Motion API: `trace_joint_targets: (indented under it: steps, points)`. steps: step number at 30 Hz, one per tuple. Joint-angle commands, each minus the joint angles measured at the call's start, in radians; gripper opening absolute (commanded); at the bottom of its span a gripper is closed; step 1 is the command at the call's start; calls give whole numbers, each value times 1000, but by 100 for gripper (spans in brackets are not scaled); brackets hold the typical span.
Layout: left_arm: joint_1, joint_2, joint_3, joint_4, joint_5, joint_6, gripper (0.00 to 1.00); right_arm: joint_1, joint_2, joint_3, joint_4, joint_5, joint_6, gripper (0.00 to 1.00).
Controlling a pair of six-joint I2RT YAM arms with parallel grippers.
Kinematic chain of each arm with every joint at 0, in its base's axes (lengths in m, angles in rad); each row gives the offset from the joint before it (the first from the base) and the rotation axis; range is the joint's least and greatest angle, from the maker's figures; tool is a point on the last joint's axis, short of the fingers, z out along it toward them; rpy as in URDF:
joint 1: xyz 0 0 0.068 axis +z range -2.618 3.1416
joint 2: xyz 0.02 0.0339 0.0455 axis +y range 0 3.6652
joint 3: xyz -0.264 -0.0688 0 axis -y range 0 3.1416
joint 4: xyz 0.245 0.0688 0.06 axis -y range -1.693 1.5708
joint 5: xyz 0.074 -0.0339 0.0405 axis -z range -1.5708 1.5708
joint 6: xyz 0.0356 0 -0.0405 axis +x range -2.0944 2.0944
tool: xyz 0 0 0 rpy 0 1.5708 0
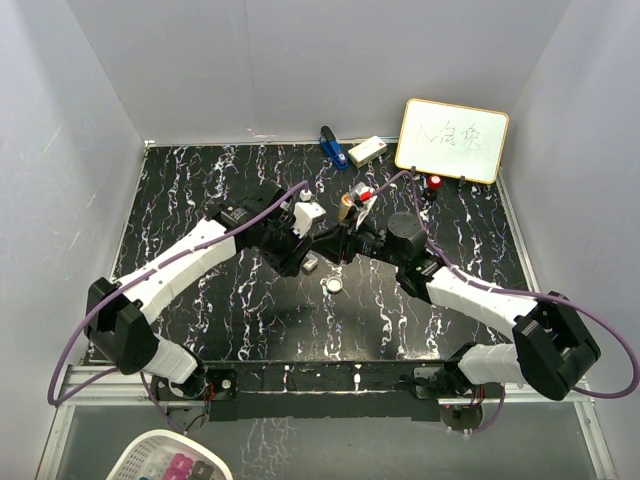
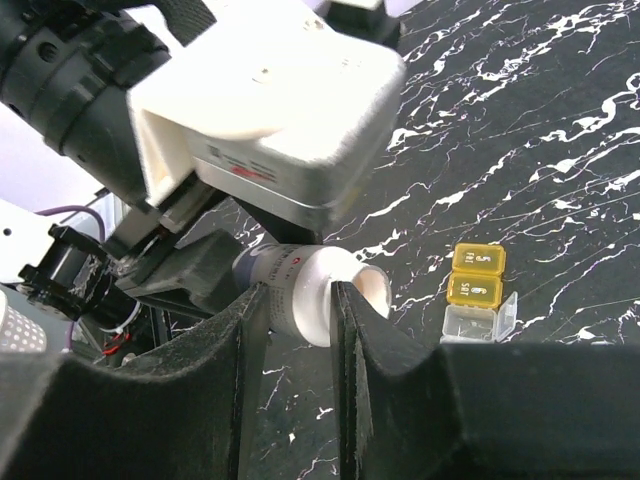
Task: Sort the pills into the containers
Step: Pour the pill into the pill container.
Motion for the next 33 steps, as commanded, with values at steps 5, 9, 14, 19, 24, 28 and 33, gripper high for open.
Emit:
trace_joint_targets:
  steps: [5, 9, 14, 19, 24, 28, 33]
  points:
    - [1, -82, 0, -12, 52, 10, 0, 3, 33, 50, 56, 14, -13, 30]
    - [1, -80, 2, -18, 41, 10, 0, 3, 49, 50, 66, -3, -6, 31]
    - [1, -79, 5, -4, 21, 7, 0, 3, 60, 48, 95, -36, 15, 25]
    - [1, -84, 9, 19, 5, 2, 0, 4, 74, 46, 113, -61, 22, 6]
    - [1, -97, -6, 59, -14, -8, 0, 3, 101, 45, 129, -71, 33, 0]
    - [1, -128, -16, 75, -22, -14, 0, 2, 122, 56, 130, -95, 37, 0]
    - [1, -167, -26, 106, -28, -16, 0, 3, 144, 62, 126, -86, 34, 0]
